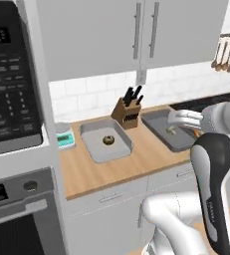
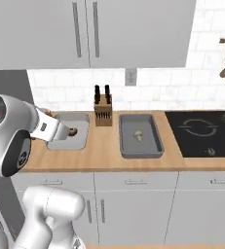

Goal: Place one mushroom and one chicken drumstick in each tupperware on the nearby counter, to pack two identical lunches.

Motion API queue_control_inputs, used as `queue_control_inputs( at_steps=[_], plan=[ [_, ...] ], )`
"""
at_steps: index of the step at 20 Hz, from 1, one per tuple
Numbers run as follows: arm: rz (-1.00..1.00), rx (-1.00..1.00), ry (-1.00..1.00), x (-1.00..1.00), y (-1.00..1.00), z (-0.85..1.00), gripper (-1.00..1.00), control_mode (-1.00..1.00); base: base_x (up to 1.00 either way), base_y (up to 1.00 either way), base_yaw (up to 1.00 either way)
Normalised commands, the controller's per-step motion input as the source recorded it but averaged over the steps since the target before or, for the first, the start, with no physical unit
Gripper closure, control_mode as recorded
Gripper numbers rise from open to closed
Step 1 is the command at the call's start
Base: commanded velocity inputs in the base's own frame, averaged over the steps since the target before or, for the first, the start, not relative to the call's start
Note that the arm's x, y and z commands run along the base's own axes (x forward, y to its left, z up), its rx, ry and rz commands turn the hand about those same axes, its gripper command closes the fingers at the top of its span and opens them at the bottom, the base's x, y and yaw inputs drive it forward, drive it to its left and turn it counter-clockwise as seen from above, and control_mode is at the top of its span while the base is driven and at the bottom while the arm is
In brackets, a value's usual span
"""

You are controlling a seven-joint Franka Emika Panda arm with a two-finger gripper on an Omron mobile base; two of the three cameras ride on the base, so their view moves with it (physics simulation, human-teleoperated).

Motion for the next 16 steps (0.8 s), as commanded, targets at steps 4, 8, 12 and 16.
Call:
queue_control_inputs(
  at_steps=[4,8,12,16],
  plan=[
    [0.00,0.00,0.00,0.00,0.00,0.00,1.00,1.00,0.84,-0.49,0.55],
    [0.00,0.00,0.00,0.00,0.00,0.00,1.00,1.00,0.59,-0.52,0.50],
    [0.03,0.00,0.05,0.12,0.02,-0.14,1.00,-1.00,0.41,-0.11,0.24],
    [0.10,0.00,0.28,0.19,0.24,-0.77,1.00,-1.00,0.00,0.00,0.00]
  ],
)
